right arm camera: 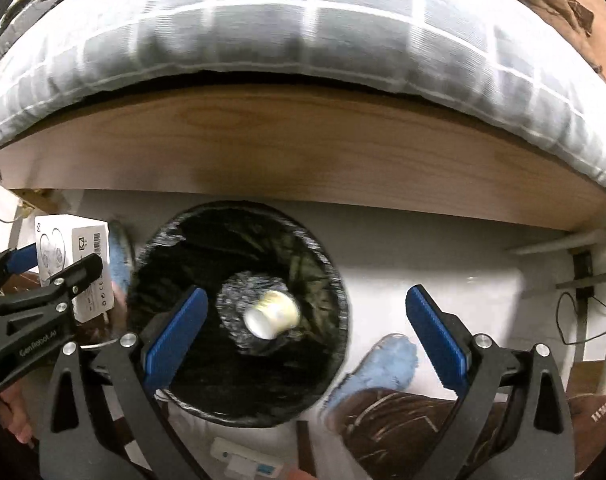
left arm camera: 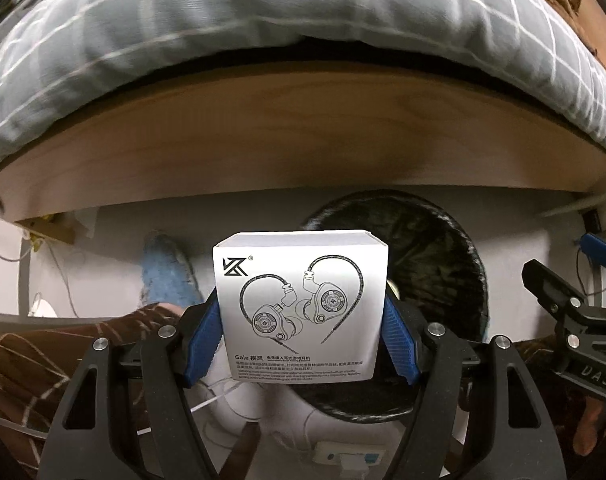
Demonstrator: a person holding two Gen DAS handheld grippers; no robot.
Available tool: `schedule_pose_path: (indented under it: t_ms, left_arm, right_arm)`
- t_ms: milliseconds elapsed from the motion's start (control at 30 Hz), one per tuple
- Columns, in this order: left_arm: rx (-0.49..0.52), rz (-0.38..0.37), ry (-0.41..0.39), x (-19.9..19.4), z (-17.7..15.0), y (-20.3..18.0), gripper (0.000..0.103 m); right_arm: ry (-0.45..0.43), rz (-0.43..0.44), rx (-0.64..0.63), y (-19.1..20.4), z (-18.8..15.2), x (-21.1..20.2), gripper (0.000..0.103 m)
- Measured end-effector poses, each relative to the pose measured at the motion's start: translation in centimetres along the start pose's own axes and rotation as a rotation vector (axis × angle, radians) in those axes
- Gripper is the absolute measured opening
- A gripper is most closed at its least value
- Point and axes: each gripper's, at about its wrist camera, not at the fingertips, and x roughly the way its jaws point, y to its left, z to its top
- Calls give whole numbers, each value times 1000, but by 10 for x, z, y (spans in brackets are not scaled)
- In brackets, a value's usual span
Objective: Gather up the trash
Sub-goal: 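Open the right tool over the bin while the left tool releases the box, then move both open tools back toward the trash on the bed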
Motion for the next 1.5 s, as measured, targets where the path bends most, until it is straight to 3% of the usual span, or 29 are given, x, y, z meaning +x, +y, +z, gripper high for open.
schedule_pose_path:
  t_ms: [400,600,667,833,1100,1500]
  left_arm:
    - [74,-22,31,24,9,-53,69]
    - [101,-23,28,30,11,-66,71]
    - [110,-3,-7,27,13,-68,87]
    - [103,-3,-37,19,16,-68,95]
    - [61,32,-74,2,13,-54,96]
    - [59,52,-136,-38,14,-29,95]
  right_arm:
    - [14,-26,128,-55,-11,8,95]
    - [1,-34,142,-61,-12,6,95]
    - [2,-34,153,-64,-12,6,95]
    - [-37,-58,160,-65,-10,-4,95]
    - [-90,-24,177,-69,-11,-23,95]
    - [-167,-54,133,-48,10,-55,95]
